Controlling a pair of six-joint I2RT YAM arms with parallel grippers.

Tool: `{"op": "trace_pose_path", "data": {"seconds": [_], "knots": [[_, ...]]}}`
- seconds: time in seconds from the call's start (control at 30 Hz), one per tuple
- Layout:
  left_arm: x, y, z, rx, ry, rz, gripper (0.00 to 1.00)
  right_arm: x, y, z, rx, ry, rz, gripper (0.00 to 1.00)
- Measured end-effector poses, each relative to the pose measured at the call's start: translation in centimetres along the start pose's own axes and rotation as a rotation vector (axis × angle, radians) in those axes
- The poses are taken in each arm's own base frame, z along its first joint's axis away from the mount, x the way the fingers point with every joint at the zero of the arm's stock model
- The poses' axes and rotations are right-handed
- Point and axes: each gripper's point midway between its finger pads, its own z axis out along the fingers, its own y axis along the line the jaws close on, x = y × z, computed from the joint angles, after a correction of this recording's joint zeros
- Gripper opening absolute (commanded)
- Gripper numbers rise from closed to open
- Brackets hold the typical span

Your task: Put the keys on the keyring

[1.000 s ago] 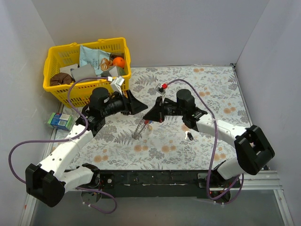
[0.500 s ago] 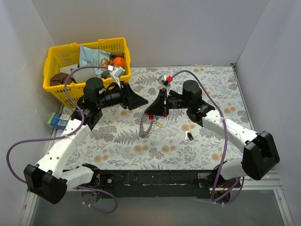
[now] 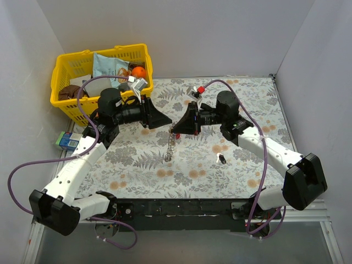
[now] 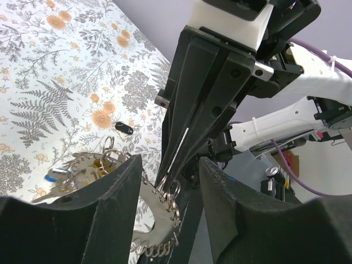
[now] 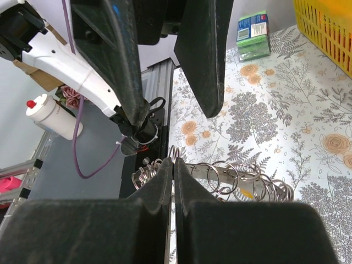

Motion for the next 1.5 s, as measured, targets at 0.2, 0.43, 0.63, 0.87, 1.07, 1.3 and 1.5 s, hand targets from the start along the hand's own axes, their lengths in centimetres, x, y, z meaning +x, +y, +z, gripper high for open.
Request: {"op": "trace_pose_path", "data": {"seconds": [0.2,0.43,0.63,0.87,1.07,1.3,1.5], "knots": [[0.7,-0.2,0.1,0.041,0.039,-0.006,0.37,-0.8,0.4,-0.3,-0.023,-0.021,0.004,0.01],[1.5,-0.5,0.0,0.078,0.065,-0.005,0.36,-1.8,0.5,-0.7,-0.034,-0.052,0.004,0.01],[2.8,0.0,0.1,0.091,0.091,-0.031,0.40,-2.4,0.8,-1.0,-0.046,-0.068,0.003,0.01],[3.2,-0.3,0.2,0.133,0.094,-0.042,0.26,-2.7,0.9,-1.0,-0.053,-0.076,0.005,0.01],[3.0,-0.9,0.2,0.175,0.087,-0.033,0.26,-2.9,1.2,-1.1,-0.063,-0.084,0.005,0.01],[2.8,-1.3,0.2,0.202,0.074,-0.034,0.45,-2.7,1.3,-1.1,-0.072,-0.083,0.015,0.01],[2.4,-1.2,0.2,0.198,0.060,-0.029,0.42,-2.8,1.4,-1.2,-0.076,-0.086,0.016,0.01]]}}
